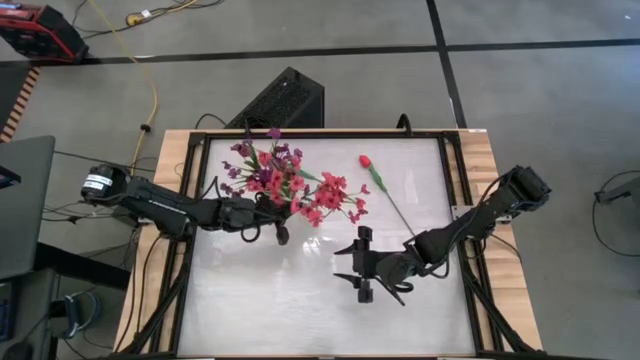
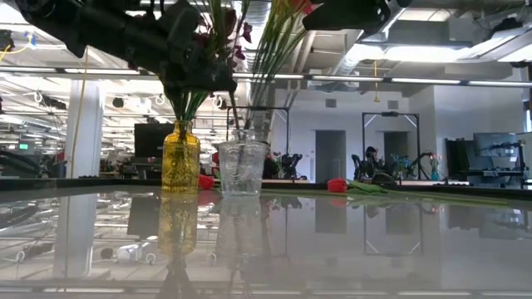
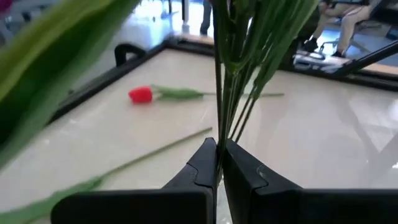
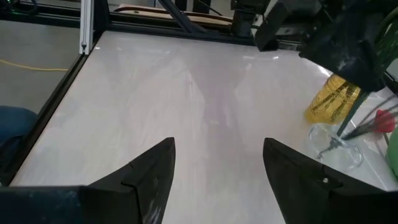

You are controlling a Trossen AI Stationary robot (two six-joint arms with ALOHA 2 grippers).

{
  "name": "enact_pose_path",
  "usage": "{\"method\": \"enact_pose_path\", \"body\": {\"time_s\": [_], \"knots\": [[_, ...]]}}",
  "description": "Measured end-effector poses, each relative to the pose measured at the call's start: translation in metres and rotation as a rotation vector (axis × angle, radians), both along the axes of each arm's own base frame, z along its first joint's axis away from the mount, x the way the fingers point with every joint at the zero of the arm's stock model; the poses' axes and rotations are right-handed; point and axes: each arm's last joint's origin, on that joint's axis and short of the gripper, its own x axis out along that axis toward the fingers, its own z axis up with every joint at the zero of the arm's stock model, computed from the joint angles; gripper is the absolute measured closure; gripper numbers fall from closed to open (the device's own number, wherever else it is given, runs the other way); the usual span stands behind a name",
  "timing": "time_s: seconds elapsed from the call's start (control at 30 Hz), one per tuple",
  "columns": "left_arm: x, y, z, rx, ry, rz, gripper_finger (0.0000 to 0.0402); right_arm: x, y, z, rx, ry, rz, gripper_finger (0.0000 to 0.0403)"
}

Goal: Sort flowers into vase by color
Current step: Put the pink flower into the transparent flower vase

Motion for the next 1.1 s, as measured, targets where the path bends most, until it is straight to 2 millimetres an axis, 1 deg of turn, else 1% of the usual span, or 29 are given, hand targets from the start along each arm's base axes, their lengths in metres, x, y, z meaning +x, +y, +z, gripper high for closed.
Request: {"method": "enact_pose_path", "body": {"time_s": [0.2,0.37,0.43,0.53,0.83,0.97,1.1], "knots": [[-0.001,0.006,-0.004,-0.052,0.030,0.012,0.0401,0.000,0.000,0.000,0.001,0.000,0.000,0.0133],[-0.001,0.006,-0.006,-0.057,0.043,0.009,0.0401,0.000,0.000,0.000,0.001,0.001,0.002,0.0133],[-0.001,0.005,-0.006,-0.062,0.045,-0.014,0.0393,0.000,0.000,0.000,0.002,0.001,0.003,0.0133],[-0.001,0.005,-0.007,-0.065,0.055,-0.021,0.0371,0.000,0.000,0.000,0.001,0.001,0.003,0.0133],[-0.002,0.003,-0.010,-0.078,0.095,-0.075,0.0275,-0.002,0.001,-0.002,0.000,0.023,0.001,0.0133],[-0.003,0.003,-0.007,-0.078,0.191,-0.081,0.0246,-0.007,-0.003,-0.001,0.026,0.061,-0.019,0.0133],[0.002,0.003,0.006,-0.063,0.308,-0.084,0.0228,-0.016,-0.007,0.003,0.050,0.103,-0.047,0.0133]]}}
